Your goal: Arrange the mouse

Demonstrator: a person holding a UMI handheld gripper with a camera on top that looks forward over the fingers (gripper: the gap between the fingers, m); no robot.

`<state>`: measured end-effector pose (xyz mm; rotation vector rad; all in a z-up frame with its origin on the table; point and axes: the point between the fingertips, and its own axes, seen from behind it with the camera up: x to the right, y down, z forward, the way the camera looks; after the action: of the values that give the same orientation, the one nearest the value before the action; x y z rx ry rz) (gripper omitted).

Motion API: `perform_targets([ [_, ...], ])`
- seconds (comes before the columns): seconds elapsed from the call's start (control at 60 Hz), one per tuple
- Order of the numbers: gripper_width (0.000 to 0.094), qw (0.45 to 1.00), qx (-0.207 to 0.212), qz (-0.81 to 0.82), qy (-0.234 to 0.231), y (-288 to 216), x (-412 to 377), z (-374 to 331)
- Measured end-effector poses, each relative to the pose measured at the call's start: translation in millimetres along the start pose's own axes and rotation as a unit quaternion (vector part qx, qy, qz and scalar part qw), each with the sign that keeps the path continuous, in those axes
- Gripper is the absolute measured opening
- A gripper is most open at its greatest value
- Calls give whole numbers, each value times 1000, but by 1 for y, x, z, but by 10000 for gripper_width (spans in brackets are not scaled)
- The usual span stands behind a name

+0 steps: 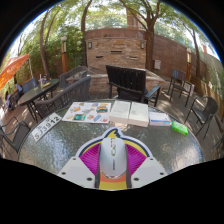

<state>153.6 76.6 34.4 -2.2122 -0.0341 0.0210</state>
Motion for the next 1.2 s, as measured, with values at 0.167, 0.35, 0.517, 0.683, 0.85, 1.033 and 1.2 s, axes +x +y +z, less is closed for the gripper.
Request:
perform_targets([
  [0.167, 541, 999, -51, 10, 2, 51, 13, 15],
  [0.35, 852, 1000, -20, -8, 17, 18, 15, -33],
  [0.517, 858, 999, -3, -6, 31, -1, 3, -117],
  [0.683, 862, 998, 18, -11, 53, 4, -14, -213],
  [0.85, 872, 997, 26, -11, 66, 30, -39, -292],
  [1.033, 861, 997, 34, -13, 72, 53, -57, -350],
  [1.2, 862, 995, 42, -33, 81, 58, -63, -377],
])
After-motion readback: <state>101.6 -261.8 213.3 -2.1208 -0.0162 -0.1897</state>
